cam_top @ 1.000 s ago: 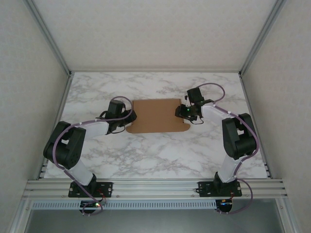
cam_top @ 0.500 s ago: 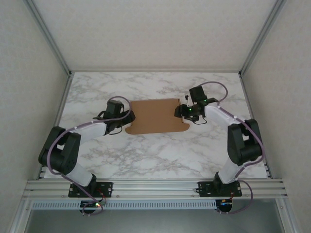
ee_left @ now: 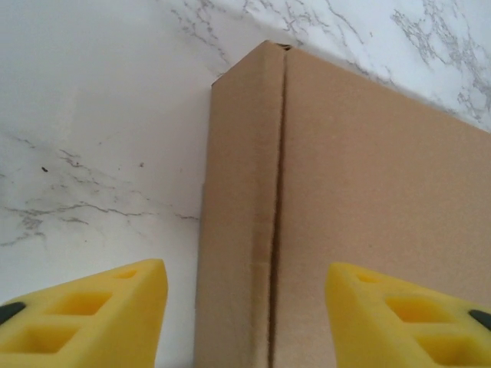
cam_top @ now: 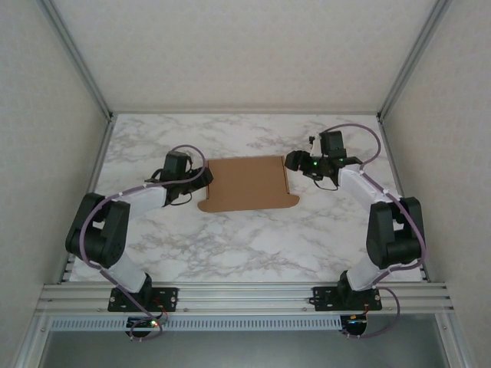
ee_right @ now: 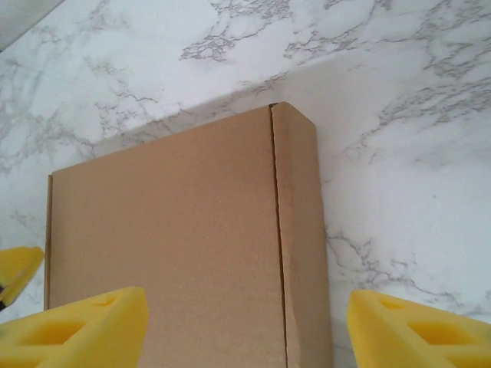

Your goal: Fold the paper box

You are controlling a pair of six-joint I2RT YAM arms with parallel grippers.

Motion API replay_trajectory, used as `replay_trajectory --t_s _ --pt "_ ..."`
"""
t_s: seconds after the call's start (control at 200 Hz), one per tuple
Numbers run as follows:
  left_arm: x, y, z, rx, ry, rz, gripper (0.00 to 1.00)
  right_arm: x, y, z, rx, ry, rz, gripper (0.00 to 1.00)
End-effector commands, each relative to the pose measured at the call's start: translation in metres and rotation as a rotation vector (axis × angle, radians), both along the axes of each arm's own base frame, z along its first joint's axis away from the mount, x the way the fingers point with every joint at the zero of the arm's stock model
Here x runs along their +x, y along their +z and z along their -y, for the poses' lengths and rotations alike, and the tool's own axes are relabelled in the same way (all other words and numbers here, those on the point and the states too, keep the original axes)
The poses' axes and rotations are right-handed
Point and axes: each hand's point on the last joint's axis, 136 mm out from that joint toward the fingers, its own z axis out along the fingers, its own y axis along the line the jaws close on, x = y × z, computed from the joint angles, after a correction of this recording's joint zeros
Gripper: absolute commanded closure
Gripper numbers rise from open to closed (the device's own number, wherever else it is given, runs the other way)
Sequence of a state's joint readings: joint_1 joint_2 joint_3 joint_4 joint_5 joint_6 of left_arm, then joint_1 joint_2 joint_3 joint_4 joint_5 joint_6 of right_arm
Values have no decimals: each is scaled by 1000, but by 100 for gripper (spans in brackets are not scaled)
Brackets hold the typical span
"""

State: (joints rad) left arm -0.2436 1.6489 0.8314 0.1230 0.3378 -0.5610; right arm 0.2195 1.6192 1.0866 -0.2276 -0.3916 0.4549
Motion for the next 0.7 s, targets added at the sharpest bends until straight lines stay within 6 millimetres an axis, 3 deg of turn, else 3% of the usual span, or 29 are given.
replay_trajectory --t_s 0.0,0.19,0.32,0.696 --pt "2 -3 1 -75 -59 16 47 5 -5 -10 75 44 -5 30" --pt "-3 -15 12 -133 -137 -7 49 12 -33 -8 130 55 -89 30" --pt "0 -16 9 -108 -144 -5 50 11 -45 -13 170 71 -119 29" --pt "-3 8 3 -83 -131 69 52 1 -61 -14 192 66 -186 33"
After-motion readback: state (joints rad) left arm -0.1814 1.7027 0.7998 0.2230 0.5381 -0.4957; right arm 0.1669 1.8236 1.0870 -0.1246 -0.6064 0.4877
